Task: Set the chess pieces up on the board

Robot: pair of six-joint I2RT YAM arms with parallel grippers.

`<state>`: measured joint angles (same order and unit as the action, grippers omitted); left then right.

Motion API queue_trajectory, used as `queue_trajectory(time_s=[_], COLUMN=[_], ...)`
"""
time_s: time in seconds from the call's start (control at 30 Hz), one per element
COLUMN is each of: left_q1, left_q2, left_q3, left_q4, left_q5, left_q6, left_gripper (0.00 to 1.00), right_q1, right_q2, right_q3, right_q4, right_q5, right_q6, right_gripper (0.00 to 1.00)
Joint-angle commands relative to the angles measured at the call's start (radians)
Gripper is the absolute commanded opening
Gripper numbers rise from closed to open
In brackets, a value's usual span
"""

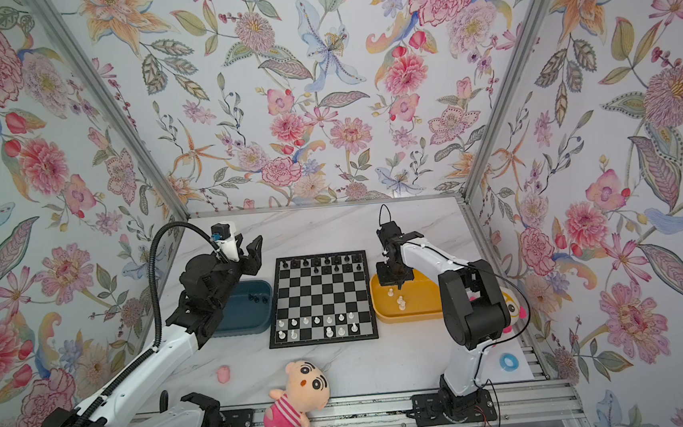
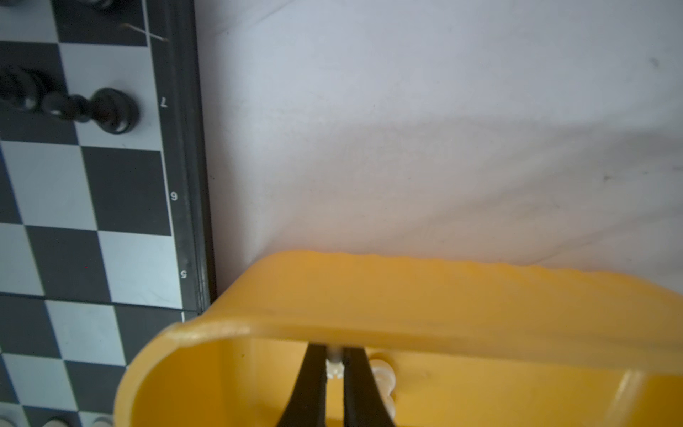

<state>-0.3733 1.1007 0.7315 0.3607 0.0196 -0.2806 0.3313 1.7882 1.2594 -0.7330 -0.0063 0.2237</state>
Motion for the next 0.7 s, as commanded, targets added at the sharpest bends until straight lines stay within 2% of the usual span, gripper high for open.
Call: queue_trajectory(time_s=[0.0,0.3,0.67], left_q1=[0.008,0.009,0.008], left_q2=[-0.007,-0.008,-0.034], left_q3=[-0.003,-0.024,-0.061], left_q4=[0.013,0.032,0.057], left_q5=[0.003,0.013,0.026], left_q6=[-0.002,-0.005,-0.006], left_gripper=[0.6,0.6,0.6], right_q1=[0.009,0.071,0.229], right_q2=[-0.047,-0.114,-0.168], right_q3=[0.042,0.088,0.124], right_q4=[-0.066,-0.17,-0.273], right_q5=[0.033,0.068,0.094], right_q6=[0.01,0.029,0.094], right_gripper=[0.08,0.09,0.1])
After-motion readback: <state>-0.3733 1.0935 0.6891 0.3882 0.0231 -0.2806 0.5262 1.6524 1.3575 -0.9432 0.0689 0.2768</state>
